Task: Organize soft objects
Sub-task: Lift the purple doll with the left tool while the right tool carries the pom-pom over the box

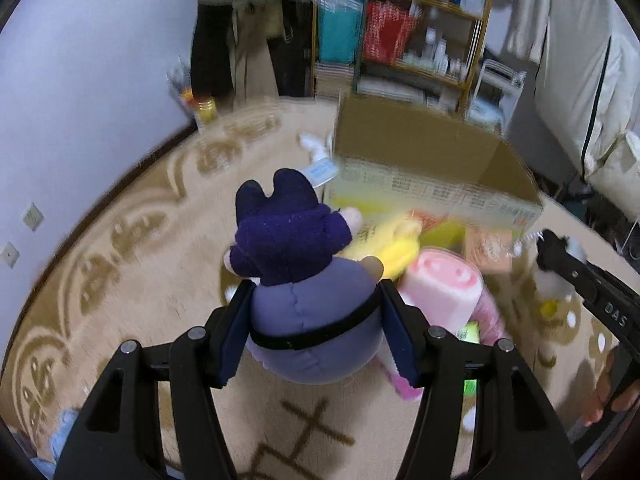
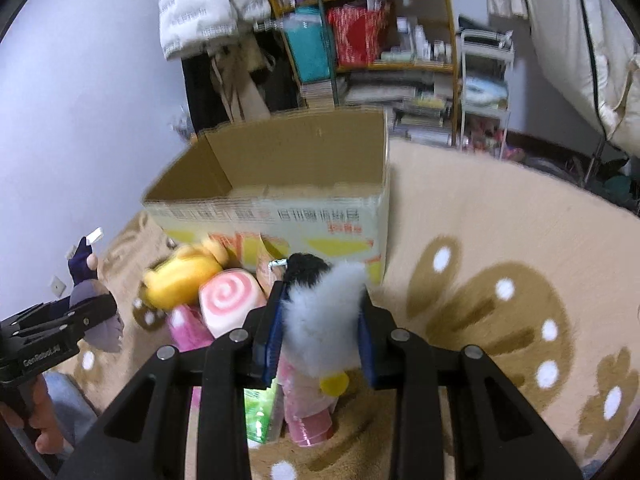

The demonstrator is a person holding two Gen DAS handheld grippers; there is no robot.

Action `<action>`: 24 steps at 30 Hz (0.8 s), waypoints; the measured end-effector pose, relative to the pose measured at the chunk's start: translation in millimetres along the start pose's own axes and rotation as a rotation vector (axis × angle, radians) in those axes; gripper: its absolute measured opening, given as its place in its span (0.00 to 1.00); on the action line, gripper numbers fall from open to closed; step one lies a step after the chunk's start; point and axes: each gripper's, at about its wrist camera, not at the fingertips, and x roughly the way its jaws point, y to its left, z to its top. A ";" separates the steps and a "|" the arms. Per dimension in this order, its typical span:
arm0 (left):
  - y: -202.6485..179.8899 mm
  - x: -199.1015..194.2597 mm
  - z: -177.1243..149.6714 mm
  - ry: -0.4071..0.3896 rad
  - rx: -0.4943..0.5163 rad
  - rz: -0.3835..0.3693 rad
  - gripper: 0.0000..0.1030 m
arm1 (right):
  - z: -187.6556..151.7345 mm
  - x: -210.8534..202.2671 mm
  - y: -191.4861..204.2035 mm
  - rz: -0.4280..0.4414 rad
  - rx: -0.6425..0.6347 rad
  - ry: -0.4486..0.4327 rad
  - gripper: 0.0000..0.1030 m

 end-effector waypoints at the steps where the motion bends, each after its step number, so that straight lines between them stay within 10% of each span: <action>1: -1.1 -7.0 2.5 -0.031 -0.002 -0.001 0.58 | 3.2 -9.7 1.7 0.005 -0.001 -0.028 0.33; 13: -10.1 -41.4 49.0 -0.293 0.051 0.002 0.58 | 44.7 -66.5 18.1 0.021 -0.069 -0.243 0.32; 24: -26.4 -22.2 100.8 -0.325 0.110 0.010 0.59 | 81.3 -45.4 27.4 0.002 -0.145 -0.274 0.33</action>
